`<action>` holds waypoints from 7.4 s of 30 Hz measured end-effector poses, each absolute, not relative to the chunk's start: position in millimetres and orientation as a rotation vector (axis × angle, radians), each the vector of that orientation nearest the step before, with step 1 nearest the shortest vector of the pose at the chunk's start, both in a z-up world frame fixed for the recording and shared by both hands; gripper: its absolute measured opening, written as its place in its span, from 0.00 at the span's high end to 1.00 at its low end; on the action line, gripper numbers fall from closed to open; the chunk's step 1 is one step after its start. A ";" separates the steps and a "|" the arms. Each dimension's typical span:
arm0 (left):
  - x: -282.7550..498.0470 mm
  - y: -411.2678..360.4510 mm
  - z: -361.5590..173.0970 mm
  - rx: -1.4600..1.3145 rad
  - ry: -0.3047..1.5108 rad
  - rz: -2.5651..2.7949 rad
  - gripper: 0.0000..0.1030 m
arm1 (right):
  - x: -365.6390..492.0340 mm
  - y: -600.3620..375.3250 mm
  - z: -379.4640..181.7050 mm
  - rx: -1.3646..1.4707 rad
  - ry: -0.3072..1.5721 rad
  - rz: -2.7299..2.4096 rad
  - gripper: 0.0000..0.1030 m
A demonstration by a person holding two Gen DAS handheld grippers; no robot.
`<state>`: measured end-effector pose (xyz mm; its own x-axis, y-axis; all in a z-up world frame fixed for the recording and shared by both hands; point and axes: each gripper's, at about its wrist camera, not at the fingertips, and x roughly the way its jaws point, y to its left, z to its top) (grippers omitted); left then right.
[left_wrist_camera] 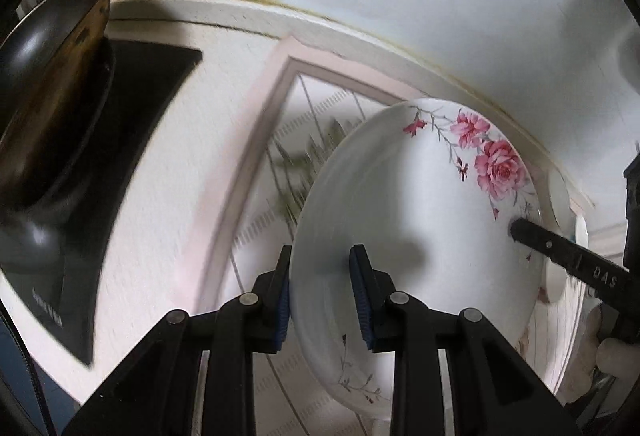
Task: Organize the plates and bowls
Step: 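Carry the held plate onto the pink-flower plate and grip both rims, then lift the two stacked plates with both tools, then carry the stack onto the blue-striped plate and grip its rim too, then lift the three stacked plates with both tools, then lower the plate stack onto the cloth and open both tools, then move both tools toward the white bowls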
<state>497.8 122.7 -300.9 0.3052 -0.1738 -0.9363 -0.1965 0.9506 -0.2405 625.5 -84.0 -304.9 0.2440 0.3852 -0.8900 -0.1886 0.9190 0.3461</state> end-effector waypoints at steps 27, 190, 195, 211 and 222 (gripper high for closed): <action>417.5 -16.2 -372.2 -0.006 1.440 -0.080 0.76 | 429.3 -200.8 -368.6 0.259 1.347 0.266 0.83; 248.7 -46.4 -146.3 -0.077 1.051 -0.063 0.29 | 235.9 -179.0 -147.4 0.128 1.055 0.273 0.15; 226.5 -46.0 -132.0 -0.070 1.013 -0.083 0.24 | 205.5 -176.3 -129.1 0.122 1.007 0.228 0.10; 229.6 -57.2 -140.2 -0.058 0.993 -0.081 0.06 | 190.8 -179.6 -120.8 0.118 0.991 0.207 0.06; 384.8 -115.7 -180.6 -0.114 1.029 -0.036 0.06 | 337.3 -297.1 -186.6 0.350 1.084 0.244 0.06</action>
<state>384.8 -115.7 -180.6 0.5158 -0.0831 -0.8527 -0.0241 0.9935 -0.1114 337.3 -297.1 -186.6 0.4490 0.3622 -0.8168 -0.0233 0.9186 0.3946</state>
